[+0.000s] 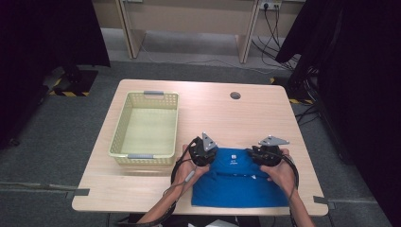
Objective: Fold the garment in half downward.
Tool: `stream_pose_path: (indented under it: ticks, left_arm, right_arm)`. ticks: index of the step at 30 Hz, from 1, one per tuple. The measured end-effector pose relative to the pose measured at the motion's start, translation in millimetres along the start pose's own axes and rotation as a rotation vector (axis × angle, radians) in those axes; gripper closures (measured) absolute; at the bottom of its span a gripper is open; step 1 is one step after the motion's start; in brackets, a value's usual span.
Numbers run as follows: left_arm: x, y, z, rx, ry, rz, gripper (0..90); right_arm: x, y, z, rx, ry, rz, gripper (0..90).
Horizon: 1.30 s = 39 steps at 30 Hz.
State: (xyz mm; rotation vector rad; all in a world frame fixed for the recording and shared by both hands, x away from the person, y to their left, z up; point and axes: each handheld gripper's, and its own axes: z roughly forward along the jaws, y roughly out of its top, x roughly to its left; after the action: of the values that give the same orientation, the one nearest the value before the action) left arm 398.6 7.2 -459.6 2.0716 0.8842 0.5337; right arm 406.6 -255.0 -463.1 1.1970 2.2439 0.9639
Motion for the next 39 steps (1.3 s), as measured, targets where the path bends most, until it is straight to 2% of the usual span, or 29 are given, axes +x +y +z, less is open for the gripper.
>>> stream_pose_path:
  ticks: [6, 12, 17, 19, 21, 22, 26, 29, 33, 34, 36, 39]
  left_arm:
    - [-4.2, -0.9, -14.5, -0.034, -0.013, 0.009, 80.8]
    - [-9.9, -1.3, -31.8, -0.061, -0.031, 0.035, 81.4]
    - [-9.7, -4.2, -39.4, -0.072, -0.034, 0.034, 78.5]
    - [-7.2, -3.6, -35.1, -0.081, -0.023, 0.034, 71.6]
    - [-4.8, -2.1, -29.7, -0.089, 0.015, 0.046, 57.0]
    - [-3.2, -0.8, -25.7, -0.083, 0.019, 0.047, 51.3]
    - [1.7, 6.5, -3.4, -0.047, -0.008, 0.011, 34.4]
    - [0.4, 10.2, 10.0, -0.018, -0.045, 0.015, 31.8]
    - [-3.2, 11.6, 22.1, 0.025, -0.07, 0.028, 32.6]
    - [-4.5, 10.7, 26.4, 0.037, -0.071, 0.05, 35.5]
    - [-4.9, 9.4, 29.7, 0.048, -0.061, 0.073, 51.9]
    - [-6.3, 6.6, 31.1, 0.043, -0.052, 0.075, 71.5]
  right_arm:
    - [3.6, -2.6, -15.0, -0.045, 0.01, 0.001, 73.8]
    - [10.6, -6.9, -38.1, -0.104, 0.025, -0.005, 74.0]
    - [16.2, -14.4, -59.1, -0.14, 0.031, -0.018, 74.0]
    - [17.0, -14.6, -61.1, -0.147, 0.03, -0.016, 74.0]
    - [17.7, -14.4, -59.2, -0.141, 0.033, -0.019, 74.0]
    - [17.5, -14.2, -57.2, -0.136, 0.034, -0.025, 74.0]
    - [17.1, -13.1, -51.9, -0.131, 0.04, -0.015, 73.9]
    - [17.2, -13.0, -50.3, -0.127, 0.041, -0.018, 73.7]
    - [16.3, -13.6, -49.9, -0.123, 0.044, -0.014, 73.4]
    - [15.6, -13.8, -49.7, -0.123, 0.044, -0.011, 73.3]
    - [14.5, -14.3, -48.9, -0.123, 0.044, -0.007, 73.2]
    - [14.0, -15.0, -48.2, -0.121, 0.047, -0.006, 73.1]
